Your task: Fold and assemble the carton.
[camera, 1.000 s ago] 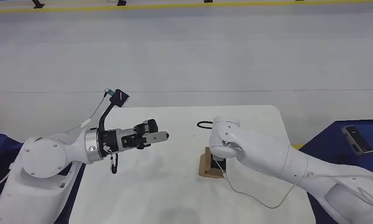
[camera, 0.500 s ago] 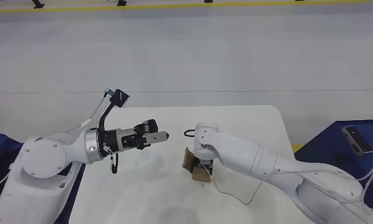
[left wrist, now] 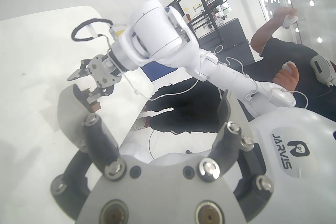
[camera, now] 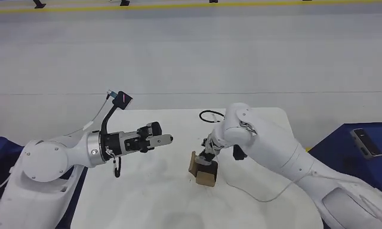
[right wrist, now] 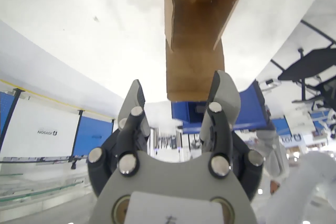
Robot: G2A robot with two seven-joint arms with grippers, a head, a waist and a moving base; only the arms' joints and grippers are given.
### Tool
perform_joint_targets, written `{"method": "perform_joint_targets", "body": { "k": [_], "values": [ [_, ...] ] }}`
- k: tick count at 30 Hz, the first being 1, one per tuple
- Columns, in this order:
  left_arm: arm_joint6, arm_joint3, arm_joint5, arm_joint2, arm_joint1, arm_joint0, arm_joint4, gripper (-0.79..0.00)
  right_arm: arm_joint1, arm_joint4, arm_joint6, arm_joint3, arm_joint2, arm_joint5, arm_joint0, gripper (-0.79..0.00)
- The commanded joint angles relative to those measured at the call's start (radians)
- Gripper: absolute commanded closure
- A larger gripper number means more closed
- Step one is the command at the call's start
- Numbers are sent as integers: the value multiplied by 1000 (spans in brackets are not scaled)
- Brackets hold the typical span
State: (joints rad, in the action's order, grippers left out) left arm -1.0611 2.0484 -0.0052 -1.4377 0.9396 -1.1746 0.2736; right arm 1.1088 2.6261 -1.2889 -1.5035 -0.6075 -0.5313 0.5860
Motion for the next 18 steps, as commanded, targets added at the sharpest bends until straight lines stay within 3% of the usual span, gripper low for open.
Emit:
{"method": "perform_joint_targets", "body": {
  "k": [1, 4, 6, 10, 12, 13, 18],
  "values": [
    [0, 0, 0, 0, 0, 0, 0, -785, -53, 27, 68, -47, -118, -68, 78, -348],
    [0, 0, 0, 0, 0, 0, 0, -785, -127, 53, 199, -108, -283, -199, 221, -376],
    [0, 0, 0, 0, 0, 0, 0, -785, -167, 59, 305, -131, -385, -305, 318, -351],
    [0, 0, 0, 0, 0, 0, 0, -785, -212, -3, 532, -142, -590, -467, 495, -391],
    [0, 0, 0, 0, 0, 0, 0, -785, -222, -49, 632, -156, -653, -481, 567, -723],
    [0, 0, 0, 0, 0, 0, 0, -785, -225, -72, 681, -162, -675, -481, 597, -785],
    [0, 0, 0, 0, 0, 0, 0, -785, -229, -91, 734, -165, -690, -481, 631, -785]
  ]
}}
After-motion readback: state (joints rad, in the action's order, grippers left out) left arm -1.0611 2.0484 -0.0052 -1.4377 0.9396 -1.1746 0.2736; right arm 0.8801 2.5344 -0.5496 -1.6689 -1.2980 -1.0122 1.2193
